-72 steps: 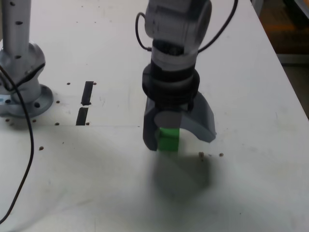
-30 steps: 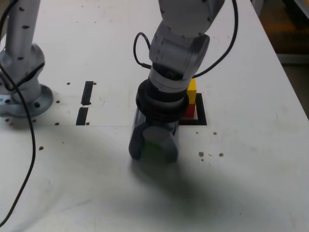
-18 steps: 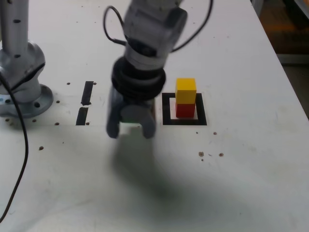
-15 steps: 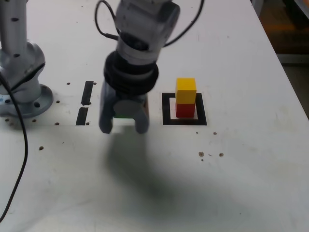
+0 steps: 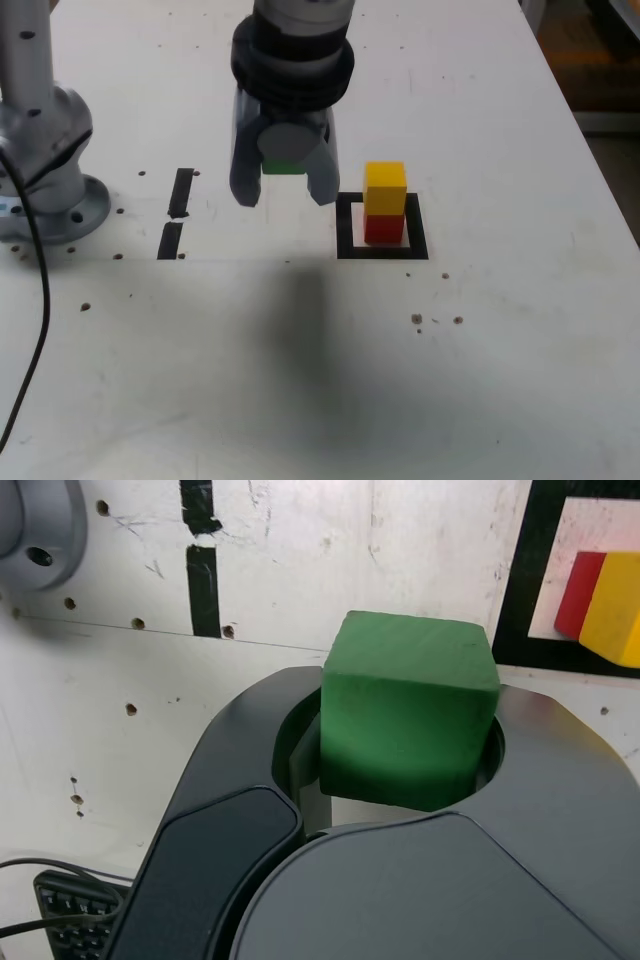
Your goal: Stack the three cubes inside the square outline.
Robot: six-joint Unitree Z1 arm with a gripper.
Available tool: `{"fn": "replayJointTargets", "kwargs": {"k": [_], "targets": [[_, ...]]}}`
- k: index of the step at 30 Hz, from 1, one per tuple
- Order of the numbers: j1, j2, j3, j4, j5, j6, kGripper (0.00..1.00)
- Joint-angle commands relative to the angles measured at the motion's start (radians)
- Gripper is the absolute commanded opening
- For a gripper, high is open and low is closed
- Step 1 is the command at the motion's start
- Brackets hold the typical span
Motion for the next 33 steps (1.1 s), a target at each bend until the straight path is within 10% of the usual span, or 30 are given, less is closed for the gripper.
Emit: {"fn": "replayJointTargets", "kwargs": {"k": [1,33], "targets": [[0.032,0.012,-0.055,0.038,0.015,0.049,0.25],[0.19,0.211,-0.356,0.043,-0.036,0.25,0.25]]}}
